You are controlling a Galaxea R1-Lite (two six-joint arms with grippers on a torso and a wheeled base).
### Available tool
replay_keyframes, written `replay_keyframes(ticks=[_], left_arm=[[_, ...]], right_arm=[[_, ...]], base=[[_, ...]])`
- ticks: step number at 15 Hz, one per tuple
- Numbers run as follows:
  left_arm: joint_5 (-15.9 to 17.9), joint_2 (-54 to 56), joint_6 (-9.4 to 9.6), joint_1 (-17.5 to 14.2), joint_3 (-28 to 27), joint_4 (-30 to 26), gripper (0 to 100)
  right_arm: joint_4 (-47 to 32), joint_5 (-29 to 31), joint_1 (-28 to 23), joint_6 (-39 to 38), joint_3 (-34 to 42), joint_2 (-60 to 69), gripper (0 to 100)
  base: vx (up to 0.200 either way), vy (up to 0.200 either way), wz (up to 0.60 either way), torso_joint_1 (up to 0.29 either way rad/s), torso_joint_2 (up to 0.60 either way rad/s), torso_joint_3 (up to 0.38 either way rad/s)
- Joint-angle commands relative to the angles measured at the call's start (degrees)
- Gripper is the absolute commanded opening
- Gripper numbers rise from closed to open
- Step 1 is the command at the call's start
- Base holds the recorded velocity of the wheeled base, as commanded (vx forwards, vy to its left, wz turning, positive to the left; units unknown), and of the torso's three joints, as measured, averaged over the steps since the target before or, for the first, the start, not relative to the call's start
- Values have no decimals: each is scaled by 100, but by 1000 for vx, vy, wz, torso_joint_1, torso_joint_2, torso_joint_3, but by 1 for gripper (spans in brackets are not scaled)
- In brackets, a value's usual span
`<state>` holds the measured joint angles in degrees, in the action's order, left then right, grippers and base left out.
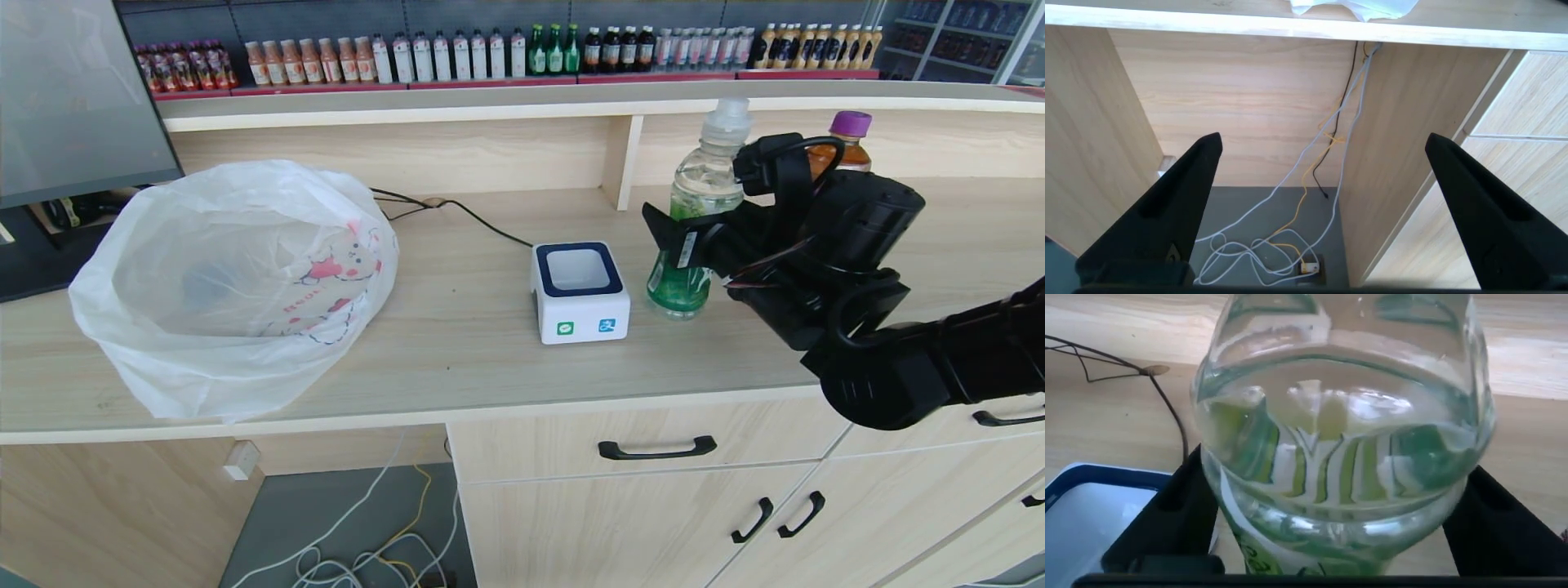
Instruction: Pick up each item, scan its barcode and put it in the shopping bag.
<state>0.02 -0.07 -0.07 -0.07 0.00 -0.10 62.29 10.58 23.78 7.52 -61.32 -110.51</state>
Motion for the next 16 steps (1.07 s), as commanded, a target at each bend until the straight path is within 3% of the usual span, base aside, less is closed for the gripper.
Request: replay_keyframes(ticks=[1, 16], left_arm=[[-2, -1, -1, -1, 0, 1, 100], [-2, -1, -1, -1, 0, 1, 100]], right_arm=[[2, -3, 3, -5, 6, 12, 0], [11, -109, 12, -31, 199, 574, 0]], base=[[0, 0, 0, 0, 0, 0], [0, 0, 0, 0, 0, 0]])
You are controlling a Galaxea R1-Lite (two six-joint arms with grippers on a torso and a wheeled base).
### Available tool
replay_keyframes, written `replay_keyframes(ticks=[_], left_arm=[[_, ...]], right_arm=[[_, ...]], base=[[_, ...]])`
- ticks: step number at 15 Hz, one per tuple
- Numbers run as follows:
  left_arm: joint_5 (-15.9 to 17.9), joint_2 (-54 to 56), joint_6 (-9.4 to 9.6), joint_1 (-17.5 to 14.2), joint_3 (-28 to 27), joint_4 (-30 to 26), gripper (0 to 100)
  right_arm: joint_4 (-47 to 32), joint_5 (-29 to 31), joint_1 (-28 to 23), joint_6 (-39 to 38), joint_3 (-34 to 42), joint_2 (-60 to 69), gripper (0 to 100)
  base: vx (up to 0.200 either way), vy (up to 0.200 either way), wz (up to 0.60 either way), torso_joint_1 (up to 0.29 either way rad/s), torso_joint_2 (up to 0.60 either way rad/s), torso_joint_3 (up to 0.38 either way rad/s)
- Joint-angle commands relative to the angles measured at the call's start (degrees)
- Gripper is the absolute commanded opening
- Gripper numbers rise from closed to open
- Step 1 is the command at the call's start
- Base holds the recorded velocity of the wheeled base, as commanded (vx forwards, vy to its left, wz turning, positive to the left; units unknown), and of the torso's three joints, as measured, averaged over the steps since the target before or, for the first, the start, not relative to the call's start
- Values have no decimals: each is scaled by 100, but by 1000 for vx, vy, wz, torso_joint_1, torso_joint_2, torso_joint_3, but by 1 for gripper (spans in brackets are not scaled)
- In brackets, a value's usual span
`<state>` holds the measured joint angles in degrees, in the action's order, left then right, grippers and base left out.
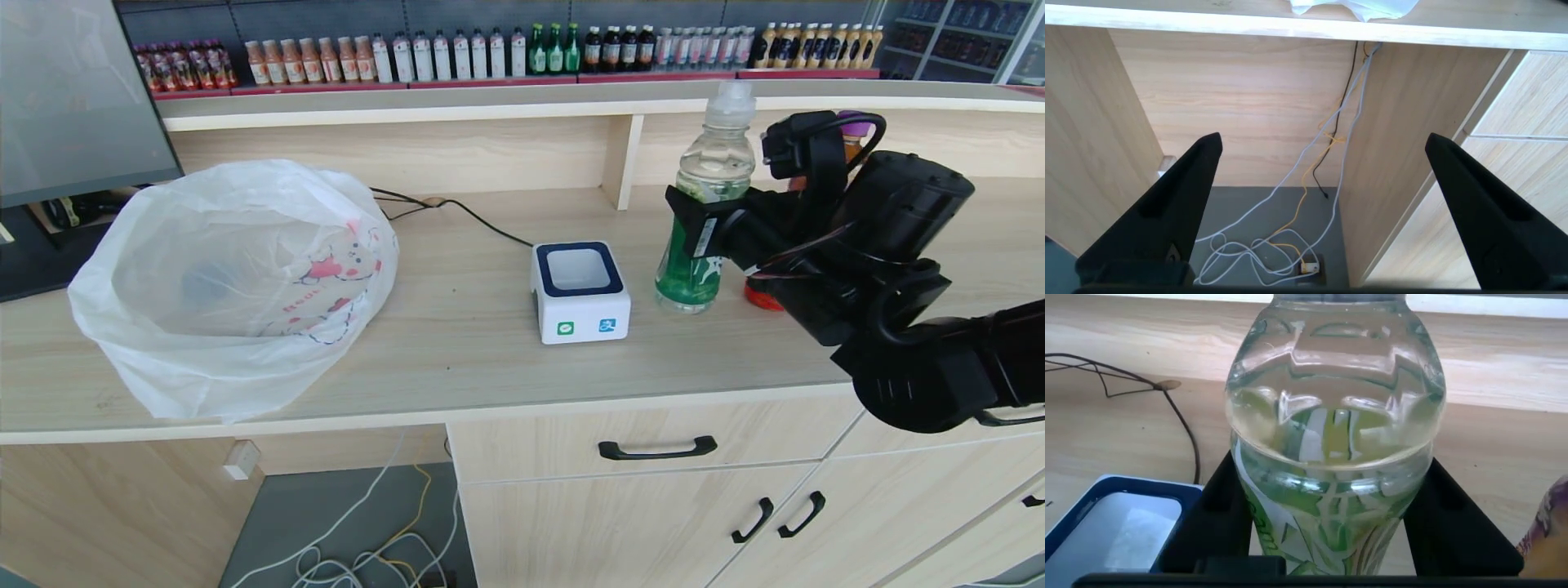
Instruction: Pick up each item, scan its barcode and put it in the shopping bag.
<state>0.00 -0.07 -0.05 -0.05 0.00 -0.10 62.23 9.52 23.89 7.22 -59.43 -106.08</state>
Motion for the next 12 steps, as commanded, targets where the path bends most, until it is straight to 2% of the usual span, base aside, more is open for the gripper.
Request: replay_keyframes(ticks=[1, 4, 9, 12], left_arm=[[0, -1, -4, -4, 0, 1, 100], [0, -1, -4, -4, 0, 1, 100], [0, -1, -4, -4, 0, 1, 100], [0, -1, -4, -4, 0, 1, 100]], right_arm=[[17, -12, 1, -1, 28, 220, 0], [-62, -20, 72, 8, -25, 562, 0], [-818, -12, 669, 25, 19, 1643, 0], [-862, -12, 933, 43, 256, 2171, 0]], base=[[0, 0, 0, 0, 0, 0], [0, 0, 0, 0, 0, 0], [0, 0, 0, 0, 0, 0], [0, 0, 0, 0, 0, 0]])
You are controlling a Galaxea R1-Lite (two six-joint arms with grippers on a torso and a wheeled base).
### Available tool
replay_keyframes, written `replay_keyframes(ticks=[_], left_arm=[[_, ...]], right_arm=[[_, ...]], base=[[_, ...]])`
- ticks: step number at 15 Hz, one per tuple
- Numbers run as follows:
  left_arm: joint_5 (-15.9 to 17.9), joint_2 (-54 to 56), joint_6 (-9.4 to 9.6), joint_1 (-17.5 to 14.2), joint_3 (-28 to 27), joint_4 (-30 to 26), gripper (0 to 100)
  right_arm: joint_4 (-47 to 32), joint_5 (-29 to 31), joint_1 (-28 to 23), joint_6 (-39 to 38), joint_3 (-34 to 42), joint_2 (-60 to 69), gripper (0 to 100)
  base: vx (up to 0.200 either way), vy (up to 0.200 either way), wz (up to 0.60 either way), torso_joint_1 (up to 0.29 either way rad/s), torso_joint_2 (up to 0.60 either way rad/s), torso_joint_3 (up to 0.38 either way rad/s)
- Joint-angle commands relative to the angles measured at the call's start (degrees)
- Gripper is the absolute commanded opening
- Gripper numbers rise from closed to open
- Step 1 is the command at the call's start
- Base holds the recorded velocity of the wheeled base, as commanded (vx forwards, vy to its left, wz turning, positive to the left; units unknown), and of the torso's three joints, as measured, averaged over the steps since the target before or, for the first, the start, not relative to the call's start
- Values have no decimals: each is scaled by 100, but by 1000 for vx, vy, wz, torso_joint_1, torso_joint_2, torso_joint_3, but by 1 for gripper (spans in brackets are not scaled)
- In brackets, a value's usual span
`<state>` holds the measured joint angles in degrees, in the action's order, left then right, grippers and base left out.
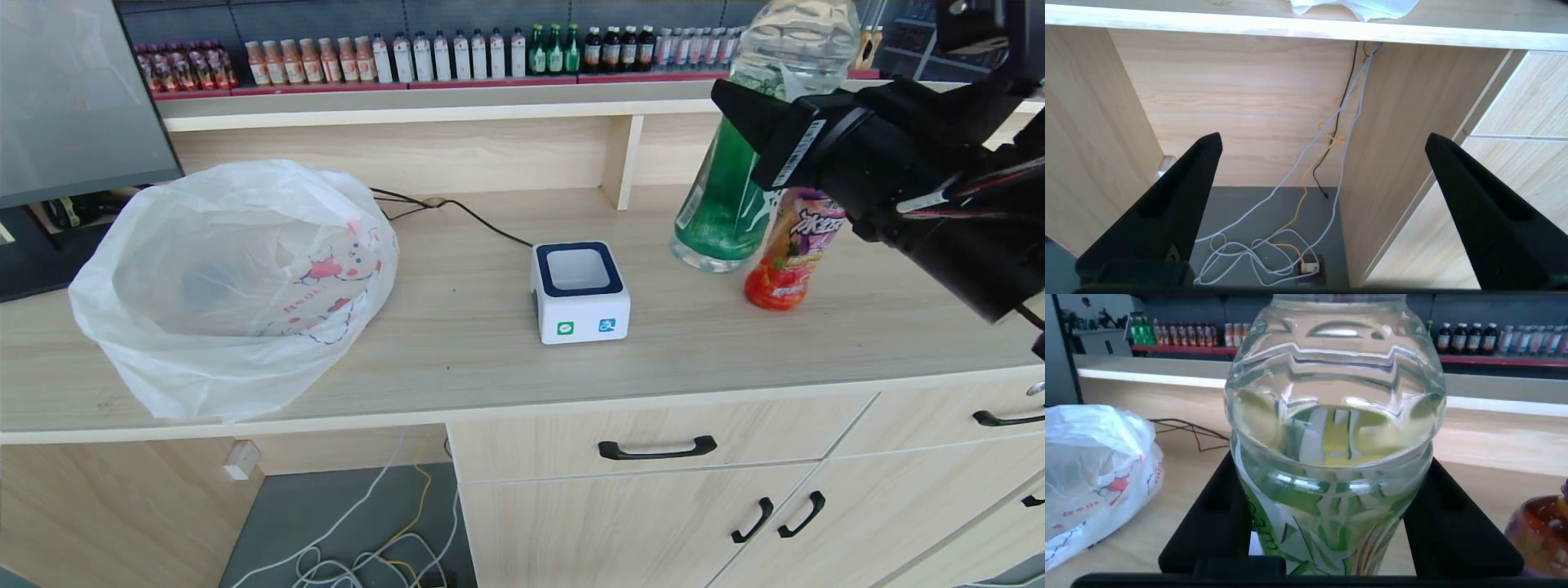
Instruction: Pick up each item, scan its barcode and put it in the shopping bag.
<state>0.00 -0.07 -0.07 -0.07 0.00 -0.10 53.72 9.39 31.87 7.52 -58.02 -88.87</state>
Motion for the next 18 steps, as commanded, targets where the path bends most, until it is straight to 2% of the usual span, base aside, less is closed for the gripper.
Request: replay_keyframes(ticks=[1, 3, 12, 18], left_arm=[[0, -1, -1, -1, 0, 1, 100], [0, -1, -1, -1, 0, 1, 100], [0, -1, -1, -1, 0, 1, 100], [0, -1, -1, -1, 0, 1, 100]], right_arm=[[-2, 2, 144, 4, 159, 537, 0], [-2, -16, 153, -23, 387, 801, 0], [24, -121, 1199, -40, 1952, 1759, 0], [279, -288, 1331, -295, 2708, 1750, 0]], base=[[0, 0, 0, 0, 0, 0], [0, 0, 0, 0, 0, 0], [0, 0, 0, 0, 0, 0], [0, 0, 0, 0, 0, 0]])
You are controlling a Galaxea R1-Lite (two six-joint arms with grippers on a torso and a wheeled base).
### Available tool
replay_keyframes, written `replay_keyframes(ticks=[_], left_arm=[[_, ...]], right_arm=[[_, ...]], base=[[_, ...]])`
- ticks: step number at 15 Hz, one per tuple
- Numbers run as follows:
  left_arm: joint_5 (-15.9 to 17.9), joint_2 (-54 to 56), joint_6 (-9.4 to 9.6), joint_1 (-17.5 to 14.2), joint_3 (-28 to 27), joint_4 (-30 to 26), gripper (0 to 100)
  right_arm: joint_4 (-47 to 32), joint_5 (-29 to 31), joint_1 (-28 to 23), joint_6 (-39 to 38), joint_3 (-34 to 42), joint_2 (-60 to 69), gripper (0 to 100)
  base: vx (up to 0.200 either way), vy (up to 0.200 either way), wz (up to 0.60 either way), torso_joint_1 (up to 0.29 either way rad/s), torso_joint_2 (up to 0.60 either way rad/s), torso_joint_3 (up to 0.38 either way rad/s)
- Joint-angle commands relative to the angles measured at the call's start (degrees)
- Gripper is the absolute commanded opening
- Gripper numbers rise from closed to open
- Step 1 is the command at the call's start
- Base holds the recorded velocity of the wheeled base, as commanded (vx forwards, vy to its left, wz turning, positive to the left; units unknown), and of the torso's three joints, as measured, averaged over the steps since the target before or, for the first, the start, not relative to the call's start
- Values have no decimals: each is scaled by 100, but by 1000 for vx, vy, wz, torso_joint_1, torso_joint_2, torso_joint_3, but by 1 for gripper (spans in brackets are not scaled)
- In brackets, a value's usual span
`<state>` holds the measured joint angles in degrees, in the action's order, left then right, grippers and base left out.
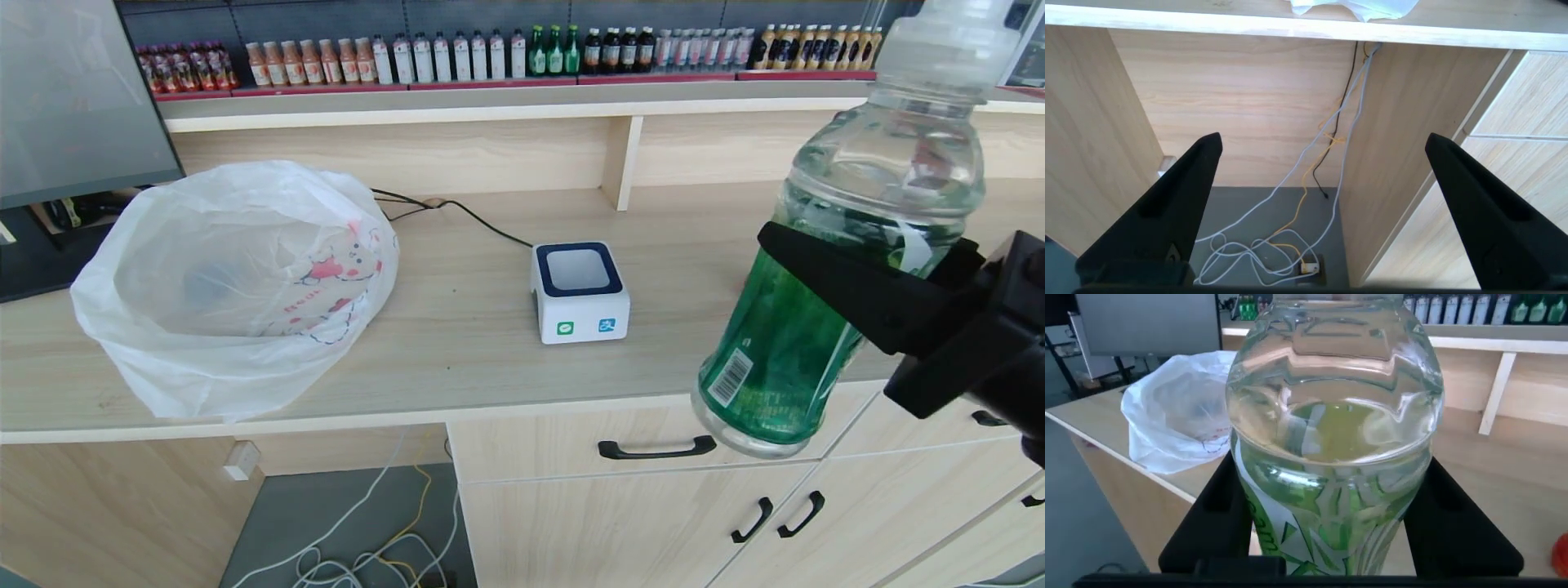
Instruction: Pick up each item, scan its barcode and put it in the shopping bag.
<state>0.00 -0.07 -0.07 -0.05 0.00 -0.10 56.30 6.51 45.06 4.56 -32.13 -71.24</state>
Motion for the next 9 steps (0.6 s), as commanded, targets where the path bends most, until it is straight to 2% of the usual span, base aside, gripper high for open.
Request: replay_keyframes(ticks=[1, 6, 8, 9], left_arm=[[0, -1, -1, -4, 0, 1, 100], [0, -1, -1, -4, 0, 1, 100], [0, -1, -1, -4, 0, 1, 100], [0, -1, -1, -4, 0, 1, 100]], right_arm=[[57, -53, 12, 1, 278, -4, 0], [-119, -106, 38, -772, 58, -136, 0], [-119, -695, -190, -1098, -30, -276, 0], [-110, -1345, -428, -1115, -21, -303, 0]], base=[[0, 0, 0, 0, 0, 0], [0, 0, 0, 0, 0, 0], [0, 0, 0, 0, 0, 0], [0, 0, 0, 0, 0, 0]])
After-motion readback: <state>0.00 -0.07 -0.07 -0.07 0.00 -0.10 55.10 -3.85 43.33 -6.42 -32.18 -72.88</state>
